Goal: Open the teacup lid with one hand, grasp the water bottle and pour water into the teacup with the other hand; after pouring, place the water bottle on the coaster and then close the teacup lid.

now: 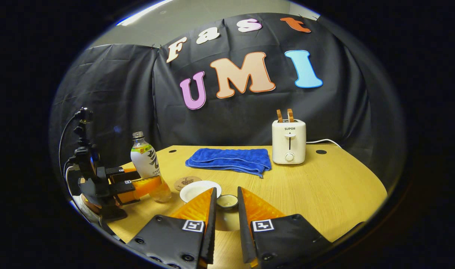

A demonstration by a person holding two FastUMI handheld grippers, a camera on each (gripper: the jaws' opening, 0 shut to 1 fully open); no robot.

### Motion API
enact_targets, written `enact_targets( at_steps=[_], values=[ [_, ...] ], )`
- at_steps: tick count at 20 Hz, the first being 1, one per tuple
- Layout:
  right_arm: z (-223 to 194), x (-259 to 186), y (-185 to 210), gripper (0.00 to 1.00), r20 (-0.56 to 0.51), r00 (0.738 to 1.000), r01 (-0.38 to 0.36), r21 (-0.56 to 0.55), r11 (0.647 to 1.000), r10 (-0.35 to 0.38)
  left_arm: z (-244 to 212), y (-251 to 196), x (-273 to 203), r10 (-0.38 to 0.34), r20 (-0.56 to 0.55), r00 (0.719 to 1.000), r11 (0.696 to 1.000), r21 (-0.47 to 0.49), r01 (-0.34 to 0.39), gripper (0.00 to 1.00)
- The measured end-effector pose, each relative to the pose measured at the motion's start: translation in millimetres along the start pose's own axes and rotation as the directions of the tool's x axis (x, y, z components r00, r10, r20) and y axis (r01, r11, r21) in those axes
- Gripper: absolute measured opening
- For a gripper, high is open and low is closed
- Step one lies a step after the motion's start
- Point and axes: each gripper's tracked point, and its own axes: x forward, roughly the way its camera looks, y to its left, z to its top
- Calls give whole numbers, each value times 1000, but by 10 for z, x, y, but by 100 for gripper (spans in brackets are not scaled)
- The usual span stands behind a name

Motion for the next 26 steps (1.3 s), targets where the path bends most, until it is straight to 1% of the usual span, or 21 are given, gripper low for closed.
enact_targets(
  at_steps=[1, 2, 3, 4, 5, 6, 8, 9, 11, 12, 13, 14, 17, 19, 20, 22, 23, 24, 25, 26],
  values=[
    [9, -25, -17, 33, 3, 1000, 1, 3, 1000, -1, -17, 5, 16, 3, -1, 1000, 1000, -1, -3, 67],
    [3, -49, -34, 33, 3, 1000, 1, 6, 1000, -1, -8, 3, 15, 5, -3, 1000, 1000, -2, -5, 65],
    [7, -62, -59, 33, 3, 1000, 4, 5, 1000, -4, -14, 2, 31, 8, -3, 1000, 1000, -2, -8, 60],
    [6, -89, -93, 33, 3, 1000, 12, 2, 1000, -12, -8, -8, 40, 8, -5, 1000, 1000, 2, -8, 59],
    [5, -114, -126, 31, 4, 1000, 19, 0, 1000, -19, -18, -23, 49, 5, -15, 1000, 1000, 14, -4, 55],
    [4, -137, -155, 33, 7, 1000, 26, 1, 1000, -26, -16, -40, 66, 2, -24, 1000, 999, 34, -2, 54],
    [22, -177, -209, 33, 14, 999, 36, 8, 999, -36, 12, -6, 76, 21, -43, 999, 996, 87, -17, 54],
    [21, -195, -232, 31, 15, 999, 40, 11, 999, -40, 53, 13, 75, 32, -40, 999, 992, 121, -27, 54],
    [25, -224, -289, 33, 18, 999, 49, 15, 999, -49, 154, 53, 85, 61, -26, 998, 977, 205, -54, 54],
    [15, -234, -311, 32, 16, 998, 53, 16, 998, -53, 203, 72, 99, 74, -22, 997, 966, 248, -66, 54],
    [23, -250, -337, 34, 16, 998, 57, 16, 998, -57, 217, 79, 111, 82, -23, 996, 955, 289, -72, 54],
    [36, -270, -369, 33, 21, 998, 65, 17, 998, -65, 246, 82, 119, 90, -21, 996, 943, 322, -78, 54],
    [87, -327, -465, 32, 35, 996, 80, 22, 997, -81, 347, 62, 146, 102, 3, 995, 907, 411, -94, 54],
    [115, -358, -562, 34, 42, 994, 96, 40, 995, -98, 360, 34, 167, 102, 5, 995, 882, 463, -93, 54],
    [121, -375, -604, 33, 45, 993, 104, 48, 993, -106, 360, 34, 181, 107, 5, 994, 867, 489, -95, 54],
    [142, -385, -664, 33, 50, 992, 115, 62, 991, -118, 342, 34, 186, 121, 2, 993, 832, 546, -102, 54],
    [164, -384, -675, 30, 54, 991, 115, 68, 991, -119, 325, 38, 193, 128, -1, 992, 813, 573, -104, 54],
    [170, -387, -671, 34, 58, 991, 113, 72, 991, -117, 309, 36, 201, 132, -4, 991, 795, 597, -103, 54],
    [167, -385, -670, 33, 59, 992, 110, 71, 991, -114, 285, 36, 206, 134, -9, 991, 775, 625, -99, 54],
    [149, -378, -673, 34, 56, 992, 109, 67, 992, -113, 259, 27, 222, 137, -14, 991, 749, 656, -94, 54]
  ],
)
